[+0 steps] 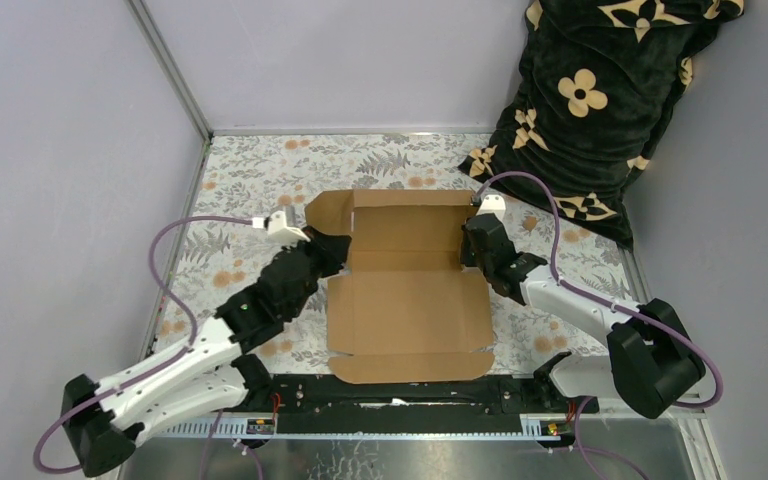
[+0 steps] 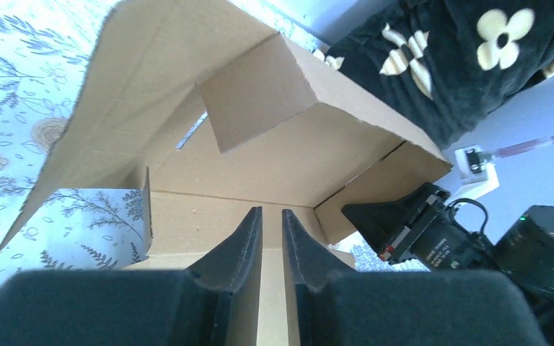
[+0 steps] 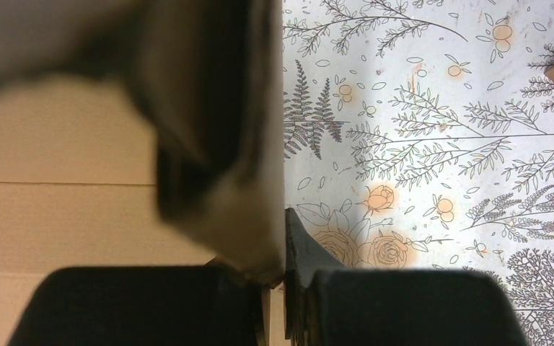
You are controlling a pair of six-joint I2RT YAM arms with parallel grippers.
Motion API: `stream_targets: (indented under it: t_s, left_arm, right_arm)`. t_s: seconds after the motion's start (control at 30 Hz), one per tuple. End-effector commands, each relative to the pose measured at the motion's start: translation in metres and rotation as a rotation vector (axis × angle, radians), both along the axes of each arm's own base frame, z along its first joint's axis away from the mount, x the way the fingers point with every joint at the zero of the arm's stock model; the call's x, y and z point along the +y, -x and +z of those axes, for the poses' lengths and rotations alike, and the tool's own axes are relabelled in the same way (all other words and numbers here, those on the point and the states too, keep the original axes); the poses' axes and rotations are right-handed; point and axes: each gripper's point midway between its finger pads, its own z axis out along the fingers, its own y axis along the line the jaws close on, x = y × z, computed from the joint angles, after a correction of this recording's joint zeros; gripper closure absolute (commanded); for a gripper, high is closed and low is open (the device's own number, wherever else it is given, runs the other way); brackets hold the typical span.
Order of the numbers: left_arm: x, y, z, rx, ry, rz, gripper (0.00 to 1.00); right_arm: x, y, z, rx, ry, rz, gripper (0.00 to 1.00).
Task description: Fold the paper box
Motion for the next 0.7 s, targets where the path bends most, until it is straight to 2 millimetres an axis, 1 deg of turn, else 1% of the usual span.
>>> stream_targets:
  t_s: [0.0, 0.03, 0.13, 0.3, 0.4, 0.47, 0.57, 0.67]
  left_arm:
    - [0.033, 0.011, 0.018, -0.027, -0.023, 0.075, 0.76]
    - [0.043, 0.013, 0.026, -0.047, -0.012, 0.102, 0.74]
    - [0.065, 0.013, 0.031, -0.058, -0.039, 0.196, 0.69]
    - [0.089, 0.010, 0.032, -0.041, -0.088, 0.320, 0.65]
    - [0.106, 0.011, 0.038, -0.056, -0.095, 0.399, 0.60]
    - [0.117, 0.012, 0.044, -0.070, -0.095, 0.442, 0.54]
    - [0.127, 0.013, 0.048, -0.080, -0.099, 0.483, 0.48]
    - [0.134, 0.012, 0.047, -0.083, -0.094, 0.498, 0.44]
  right_arm:
    - [0.009, -0.013, 0.027, -0.087, -0.050, 0.013, 0.94]
    - [0.009, -0.012, 0.028, -0.087, -0.053, 0.022, 0.94]
    - [0.012, -0.011, 0.029, -0.089, -0.068, 0.054, 0.94]
    - [0.015, -0.007, 0.033, -0.086, -0.081, 0.094, 0.94]
    - [0.016, -0.003, 0.034, -0.080, -0.088, 0.124, 0.95]
    - [0.015, -0.001, 0.034, -0.076, -0.084, 0.134, 0.95]
    - [0.016, 0.003, 0.035, -0.074, -0.093, 0.154, 0.95]
    - [0.020, 0.006, 0.035, -0.069, -0.108, 0.181, 0.95]
